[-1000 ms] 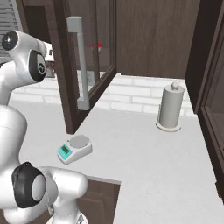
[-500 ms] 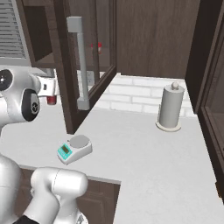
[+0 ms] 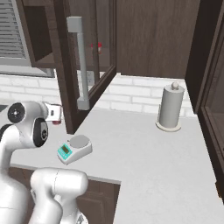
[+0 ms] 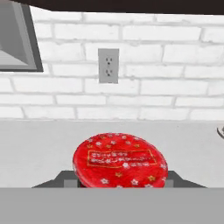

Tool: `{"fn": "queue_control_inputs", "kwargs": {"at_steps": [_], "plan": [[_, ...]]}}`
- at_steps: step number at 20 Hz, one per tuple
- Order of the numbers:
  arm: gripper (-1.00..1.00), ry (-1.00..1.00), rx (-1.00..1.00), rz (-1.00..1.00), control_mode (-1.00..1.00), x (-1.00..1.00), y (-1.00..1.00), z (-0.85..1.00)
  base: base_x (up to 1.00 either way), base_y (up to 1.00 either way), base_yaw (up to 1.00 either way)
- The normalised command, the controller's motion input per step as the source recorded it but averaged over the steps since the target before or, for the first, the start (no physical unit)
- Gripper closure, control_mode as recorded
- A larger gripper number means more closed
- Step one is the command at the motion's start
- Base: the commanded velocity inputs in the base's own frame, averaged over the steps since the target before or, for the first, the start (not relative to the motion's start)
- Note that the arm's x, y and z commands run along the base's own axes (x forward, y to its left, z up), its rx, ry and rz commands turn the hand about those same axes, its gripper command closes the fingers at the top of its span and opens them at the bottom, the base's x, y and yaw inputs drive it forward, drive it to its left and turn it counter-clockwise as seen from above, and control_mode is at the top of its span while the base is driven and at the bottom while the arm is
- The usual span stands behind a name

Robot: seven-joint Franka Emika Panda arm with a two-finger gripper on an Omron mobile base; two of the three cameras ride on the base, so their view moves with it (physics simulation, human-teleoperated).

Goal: Pick the yogurt and place it on the digital scale for weighing, and close the cabinet.

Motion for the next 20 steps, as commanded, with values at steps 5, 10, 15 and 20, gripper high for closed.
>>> {"fn": "queue_control_inputs", "kwargs": {"at_steps": [5,10,15,20], "plan": [[1.00,0.01,0.00,0.34,-1.00,0.06,-0.25,-0.51,0.00,0.00,0.00],[1.00,-0.03,-0.01,0.35,-1.00,0.05,-0.13,-0.39,0.00,0.00,0.00],[1.00,-0.15,-0.01,0.23,-1.00,0.34,0.06,-0.65,0.00,0.00,0.00],[1.00,-0.02,0.00,0.21,-1.00,0.44,-0.03,-0.36,0.00,0.00,0.00]]}}
